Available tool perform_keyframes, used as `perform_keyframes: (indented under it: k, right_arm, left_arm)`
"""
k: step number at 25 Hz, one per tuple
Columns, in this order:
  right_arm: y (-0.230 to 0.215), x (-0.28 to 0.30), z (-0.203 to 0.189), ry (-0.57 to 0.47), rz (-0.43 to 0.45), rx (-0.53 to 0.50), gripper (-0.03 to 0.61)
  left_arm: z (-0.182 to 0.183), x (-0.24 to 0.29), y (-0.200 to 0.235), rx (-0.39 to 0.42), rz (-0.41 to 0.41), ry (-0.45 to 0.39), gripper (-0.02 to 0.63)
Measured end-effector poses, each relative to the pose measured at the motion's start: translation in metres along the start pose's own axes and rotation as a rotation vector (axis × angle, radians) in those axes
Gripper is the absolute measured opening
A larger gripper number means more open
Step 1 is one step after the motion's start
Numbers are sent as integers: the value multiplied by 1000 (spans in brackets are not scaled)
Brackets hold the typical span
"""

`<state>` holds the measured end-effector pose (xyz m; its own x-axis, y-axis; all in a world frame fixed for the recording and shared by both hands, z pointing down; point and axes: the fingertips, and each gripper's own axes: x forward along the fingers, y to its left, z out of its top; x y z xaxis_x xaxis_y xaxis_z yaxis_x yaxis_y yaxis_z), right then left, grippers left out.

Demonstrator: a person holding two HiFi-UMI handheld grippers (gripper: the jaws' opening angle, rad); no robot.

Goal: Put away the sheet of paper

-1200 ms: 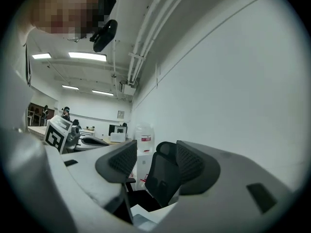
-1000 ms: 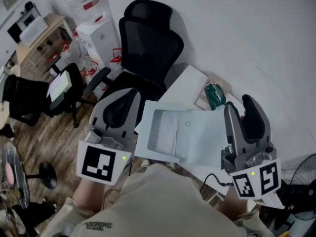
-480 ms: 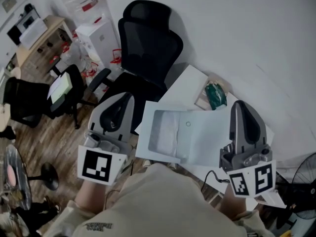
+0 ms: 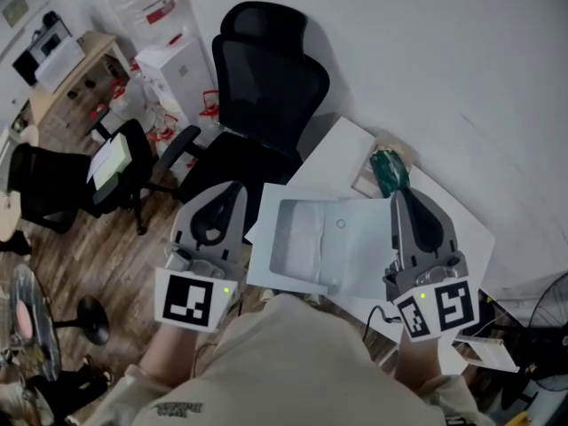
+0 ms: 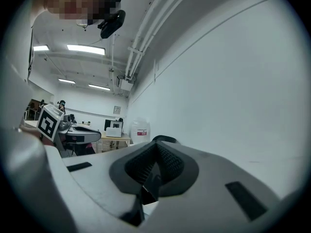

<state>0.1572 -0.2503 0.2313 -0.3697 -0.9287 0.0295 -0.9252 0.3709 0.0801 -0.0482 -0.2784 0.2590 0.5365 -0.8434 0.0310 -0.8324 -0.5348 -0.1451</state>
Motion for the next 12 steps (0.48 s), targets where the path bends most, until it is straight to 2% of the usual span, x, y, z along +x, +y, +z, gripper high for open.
perform_keyframes:
  k: [12]
  right_arm:
    - [4,2,-7,21,4,-8,22]
  left_arm:
    - [0,-1,3,-11,-1,-1,23]
